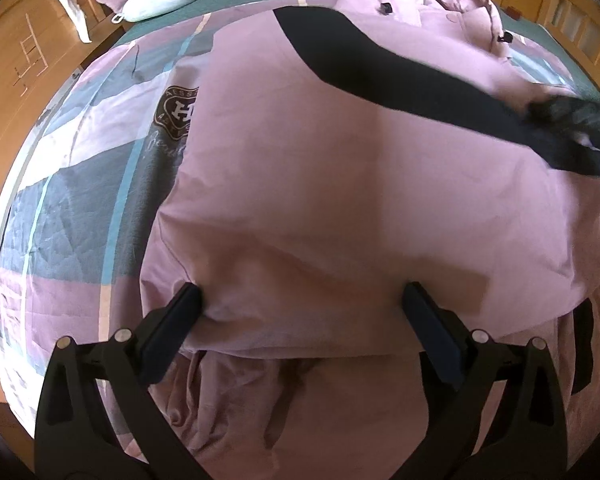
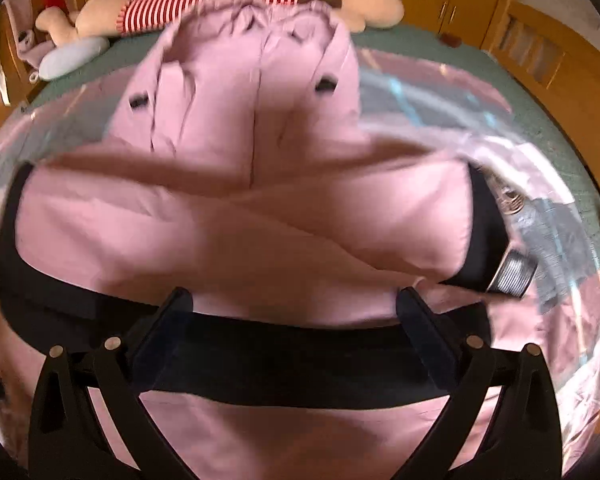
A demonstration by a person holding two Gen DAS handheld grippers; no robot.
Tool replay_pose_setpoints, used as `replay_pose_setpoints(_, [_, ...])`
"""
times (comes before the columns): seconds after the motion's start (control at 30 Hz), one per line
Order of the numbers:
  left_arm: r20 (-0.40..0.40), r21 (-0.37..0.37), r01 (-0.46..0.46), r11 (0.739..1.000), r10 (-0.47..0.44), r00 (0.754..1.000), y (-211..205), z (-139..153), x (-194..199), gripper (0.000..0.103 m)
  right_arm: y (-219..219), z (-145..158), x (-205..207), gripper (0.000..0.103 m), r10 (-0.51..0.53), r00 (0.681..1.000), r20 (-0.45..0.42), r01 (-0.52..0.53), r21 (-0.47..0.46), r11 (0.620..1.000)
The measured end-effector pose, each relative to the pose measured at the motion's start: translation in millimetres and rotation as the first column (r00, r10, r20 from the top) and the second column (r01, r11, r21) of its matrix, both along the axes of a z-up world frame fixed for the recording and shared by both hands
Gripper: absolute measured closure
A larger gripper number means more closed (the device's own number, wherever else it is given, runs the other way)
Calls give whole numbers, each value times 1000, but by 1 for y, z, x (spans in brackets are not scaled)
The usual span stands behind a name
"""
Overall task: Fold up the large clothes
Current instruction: 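Grasp the jacket hem edge with the right gripper and lift it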
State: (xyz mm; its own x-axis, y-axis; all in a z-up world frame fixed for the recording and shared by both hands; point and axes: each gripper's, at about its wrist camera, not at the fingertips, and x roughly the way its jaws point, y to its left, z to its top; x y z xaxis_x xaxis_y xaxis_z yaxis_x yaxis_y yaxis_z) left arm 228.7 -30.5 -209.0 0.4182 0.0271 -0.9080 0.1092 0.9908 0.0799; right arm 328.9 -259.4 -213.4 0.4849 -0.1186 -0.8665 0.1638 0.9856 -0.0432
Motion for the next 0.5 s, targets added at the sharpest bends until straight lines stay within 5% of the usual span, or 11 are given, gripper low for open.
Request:
replay_pose_setpoints(0.13, [2,1,19,1000,-19,1000,0,-1,-3,2,-6,19,-4,1,23,999,-29,-22,26,999])
replay_pose_setpoints(0.27, [5,-10,13,1000,-13,1000,2,-1,-4,2,-22,83,-13,1,22,979,203,-35,61,997])
replay_pose_setpoints(0.4, [30,-13,11,1000,-10,999,2,-1,-7,2,-37,118,50,1,26,978,208,-59,156,986])
replay_pose_setpoints(0.5, [56,-19,-3,1000,4,998,3,-2,-10,2,-43,118,120,1,-52,982,179,33,107,994])
